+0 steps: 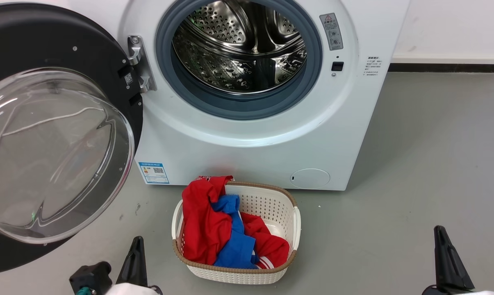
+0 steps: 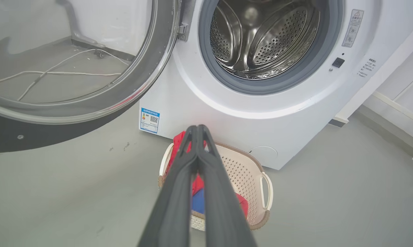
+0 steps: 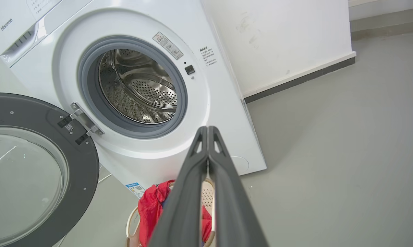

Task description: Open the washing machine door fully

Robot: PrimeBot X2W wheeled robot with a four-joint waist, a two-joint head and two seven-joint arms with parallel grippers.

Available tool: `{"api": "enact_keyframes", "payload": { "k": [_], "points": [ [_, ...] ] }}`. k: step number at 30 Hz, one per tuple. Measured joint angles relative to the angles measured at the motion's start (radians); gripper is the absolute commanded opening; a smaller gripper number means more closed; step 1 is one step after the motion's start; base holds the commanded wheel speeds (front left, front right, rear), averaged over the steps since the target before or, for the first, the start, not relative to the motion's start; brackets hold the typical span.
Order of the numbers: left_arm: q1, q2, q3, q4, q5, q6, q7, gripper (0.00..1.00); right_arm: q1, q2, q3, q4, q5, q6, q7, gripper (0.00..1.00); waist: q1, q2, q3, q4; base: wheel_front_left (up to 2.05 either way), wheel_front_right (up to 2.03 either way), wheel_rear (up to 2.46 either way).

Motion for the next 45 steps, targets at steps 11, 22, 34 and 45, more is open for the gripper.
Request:
{"api": "enact_keyframes", "payload": {
  "k": [11, 22, 34, 45],
  "points": [
    [-0.031, 0.000, 0.024, 0.011, -0.227, -0.023, 0.053, 0.00, -0.047, -0.008, 0.009, 0.040, 0.217, 0.000, 0.044, 0.00, 0.0000, 0.0000, 0.002, -0.003, 0.00, 0.00, 0.00],
    [-0.056, 0.000, 0.041, 0.018, -0.395, -0.039, 0.092, 0.00, -0.086, -0.013, 0.012, 0.070, 0.376, 0.000, 0.079, 0.00, 0.0000, 0.0000, 0.004, -0.005, 0.00, 0.00, 0.00],
    [-0.081, -0.001, 0.058, 0.026, -0.560, -0.056, 0.131, 0.00, -0.121, -0.016, 0.013, 0.099, 0.529, 0.000, 0.115, 0.00, 0.0000, 0.0000, 0.006, -0.008, 0.00, 0.00, 0.00],
    [-0.101, -0.001, 0.071, 0.031, -0.694, -0.068, 0.161, 0.00, -0.150, -0.017, 0.013, 0.122, 0.653, 0.000, 0.146, 0.00, 0.0002, 0.0000, 0.008, -0.011, 0.00, 0.00, 0.00]
  ]
}}
